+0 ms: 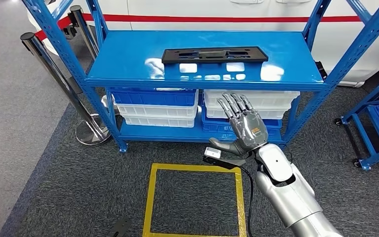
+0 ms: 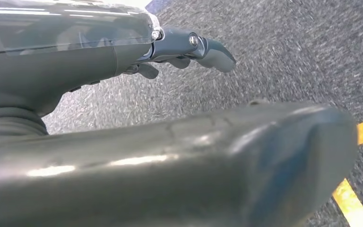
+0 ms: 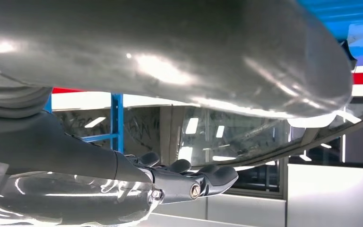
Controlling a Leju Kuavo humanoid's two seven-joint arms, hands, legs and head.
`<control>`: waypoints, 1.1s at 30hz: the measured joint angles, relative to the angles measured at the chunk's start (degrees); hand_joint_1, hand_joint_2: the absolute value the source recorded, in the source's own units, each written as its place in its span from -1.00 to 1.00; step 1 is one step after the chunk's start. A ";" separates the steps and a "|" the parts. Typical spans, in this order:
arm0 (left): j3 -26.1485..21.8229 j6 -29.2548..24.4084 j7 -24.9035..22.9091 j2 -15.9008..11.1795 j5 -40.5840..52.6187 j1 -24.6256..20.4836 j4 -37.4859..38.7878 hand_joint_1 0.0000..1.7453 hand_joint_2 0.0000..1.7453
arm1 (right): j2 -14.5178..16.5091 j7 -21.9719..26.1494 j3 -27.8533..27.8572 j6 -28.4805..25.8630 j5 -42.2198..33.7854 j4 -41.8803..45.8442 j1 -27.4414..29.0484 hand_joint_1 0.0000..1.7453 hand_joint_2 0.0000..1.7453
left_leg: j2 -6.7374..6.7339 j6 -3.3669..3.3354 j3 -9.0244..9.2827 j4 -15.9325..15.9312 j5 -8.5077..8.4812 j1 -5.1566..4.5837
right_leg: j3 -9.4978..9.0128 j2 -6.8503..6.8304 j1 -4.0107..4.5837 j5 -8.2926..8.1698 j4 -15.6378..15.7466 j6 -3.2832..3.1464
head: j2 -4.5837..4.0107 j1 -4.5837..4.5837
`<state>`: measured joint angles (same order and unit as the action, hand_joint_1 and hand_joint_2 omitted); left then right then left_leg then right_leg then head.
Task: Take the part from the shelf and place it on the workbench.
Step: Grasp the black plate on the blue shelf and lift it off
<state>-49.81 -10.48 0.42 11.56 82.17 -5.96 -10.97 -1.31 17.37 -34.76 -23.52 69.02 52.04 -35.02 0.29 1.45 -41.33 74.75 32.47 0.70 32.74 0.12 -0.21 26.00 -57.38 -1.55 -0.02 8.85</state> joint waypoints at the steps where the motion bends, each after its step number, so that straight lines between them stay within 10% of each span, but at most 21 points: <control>1: 0.00 -0.01 -0.02 0.00 -0.01 0.09 0.00 -1.00 -1.00 | 0.00 0.00 -0.01 0.00 -0.01 0.00 0.09 -1.00 -1.00 | -0.01 -0.06 0.28 -1.90 -2.20 0.00 | -0.65 0.05 0.00 0.46 -0.01 0.09 | 0.00 0.00; 4: 0.00 -0.05 -0.02 -0.02 0.00 0.14 0.01 -1.00 -1.00 | 0.04 0.00 -0.02 -0.01 -0.01 -0.01 0.10 -1.00 -1.00 | -0.08 -0.68 4.44 -12.95 -8.77 -0.19 | -2.50 0.16 0.20 2.05 -0.11 0.71 | 0.00 0.00; 9: -0.03 -0.10 -0.08 -0.04 0.06 0.18 0.07 -1.00 -1.00 | 0.07 -0.01 -0.10 -0.01 0.00 0.02 0.12 -1.00 -1.00 | 0.07 -2.22 6.55 -16.88 -8.30 -0.17 | -2.31 0.17 0.31 2.52 -1.43 1.98 | 0.00 -0.01; 15: -0.04 -0.10 0.04 -0.07 0.15 0.12 0.07 -1.00 -1.00 | 0.04 0.01 -0.17 0.01 0.00 0.01 0.38 -1.00 -1.00 | 0.15 -3.02 8.99 -17.54 -6.67 0.02 | 8.40 0.09 -0.28 6.29 -16.22 3.23 | 0.00 -0.04; 19: -0.04 -0.09 0.08 -0.03 0.25 0.23 0.08 -1.00 -1.00 | -0.20 -0.08 -0.21 0.14 0.00 0.01 0.47 -1.00 -1.00 | 0.28 -2.47 11.39 -17.61 -4.77 0.00 | 5.91 0.03 -0.06 -2.98 -4.64 2.41 | 0.00 -0.05; 24: -0.04 0.10 0.03 0.04 0.64 0.03 0.11 -1.00 -1.00 | -0.50 -0.57 -0.23 0.21 0.02 0.63 0.83 -1.00 -1.00 | 0.14 -0.68 12.45 -16.77 -3.49 -0.09 | 3.67 0.13 0.33 -3.07 -0.11 0.72 | 0.00 0.05; 30: -0.02 0.05 0.02 0.04 0.49 0.12 0.11 -1.00 -1.00 | -0.60 -0.65 -0.23 0.39 0.17 1.01 1.25 -1.00 -1.00 | 0.00 0.00 2.49 -0.99 1.71 0.02 | 0.87 0.28 0.40 -0.98 0.09 -0.42 | 0.00 0.09; 33: -0.02 -0.16 -0.01 0.04 0.45 0.32 0.11 -1.00 -1.00 | -0.56 -0.58 -0.23 0.67 0.21 1.01 1.14 -1.00 -1.00 | -0.02 -0.71 3.33 -8.68 -5.23 -0.13 | -1.19 0.37 0.66 0.58 0.07 -0.30 | 0.00 0.09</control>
<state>-49.83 -10.64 0.42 11.61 82.62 -5.63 -10.86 -1.87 16.79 -34.99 -22.85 69.23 53.05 -33.87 0.26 0.74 -38.01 66.08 27.24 0.56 31.55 0.49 0.45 26.59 -57.32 -1.84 -0.02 8.94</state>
